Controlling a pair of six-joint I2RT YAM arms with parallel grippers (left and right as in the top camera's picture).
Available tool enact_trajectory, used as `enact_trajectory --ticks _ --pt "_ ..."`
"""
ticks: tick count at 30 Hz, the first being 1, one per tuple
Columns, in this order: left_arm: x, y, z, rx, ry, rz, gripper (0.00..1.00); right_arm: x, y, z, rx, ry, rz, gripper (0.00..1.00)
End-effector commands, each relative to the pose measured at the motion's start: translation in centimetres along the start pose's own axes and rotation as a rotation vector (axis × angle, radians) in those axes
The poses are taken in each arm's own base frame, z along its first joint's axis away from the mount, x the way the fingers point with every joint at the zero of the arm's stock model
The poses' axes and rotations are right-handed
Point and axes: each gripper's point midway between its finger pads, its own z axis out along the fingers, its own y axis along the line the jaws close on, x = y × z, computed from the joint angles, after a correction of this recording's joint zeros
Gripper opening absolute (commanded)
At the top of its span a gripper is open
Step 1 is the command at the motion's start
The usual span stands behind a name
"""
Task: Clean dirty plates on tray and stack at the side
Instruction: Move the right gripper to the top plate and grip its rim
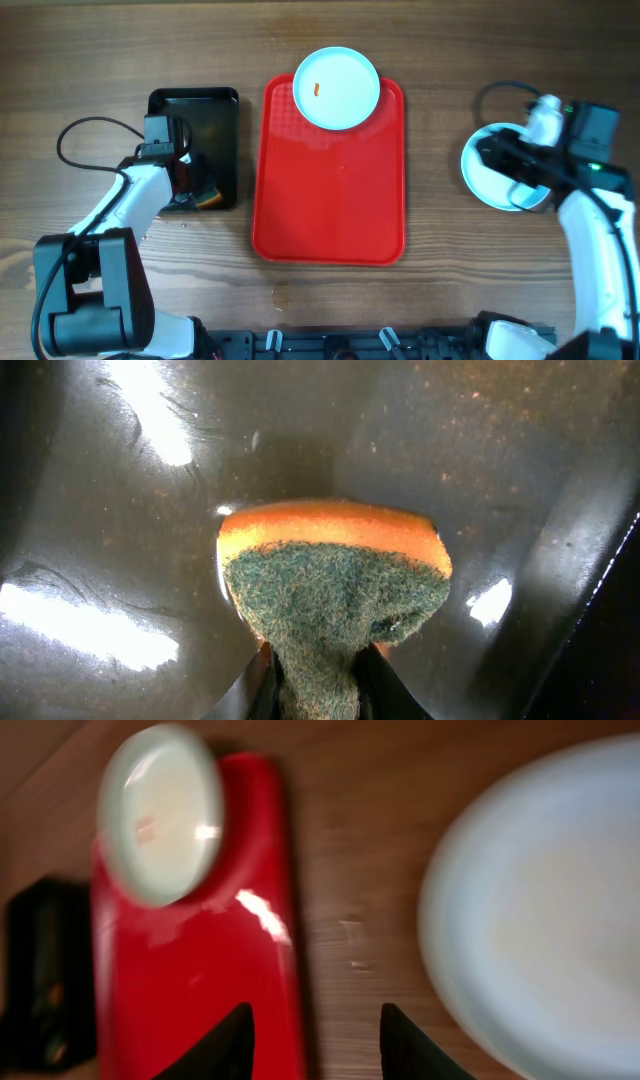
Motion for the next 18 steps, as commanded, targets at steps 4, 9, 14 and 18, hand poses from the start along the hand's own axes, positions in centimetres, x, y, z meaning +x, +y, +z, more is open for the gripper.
enact_trajectory --ticks 4,9,14,18 --pt "1.2 0.4 0.7 -0.007 0.041 0.001 0.20 2.3 11.4 4.4 -0.072 0.064 -0.343 0.45" --pt "1.2 0.4 0.7 -0.007 0.041 0.001 0.19 0.3 12.5 10.5 -0.003 -0.030 -0.395 0.52" --pt "1.2 0.3 0.7 -0.004 0.042 0.001 0.19 -1.2 10.3 16.0 0.070 -0.092 -0.352 0.52" --pt "1.2 0.3 0.7 -0.004 0.042 0.001 0.19 -2.0 8.4 19.2 0.135 -0.147 -0.361 0.52"
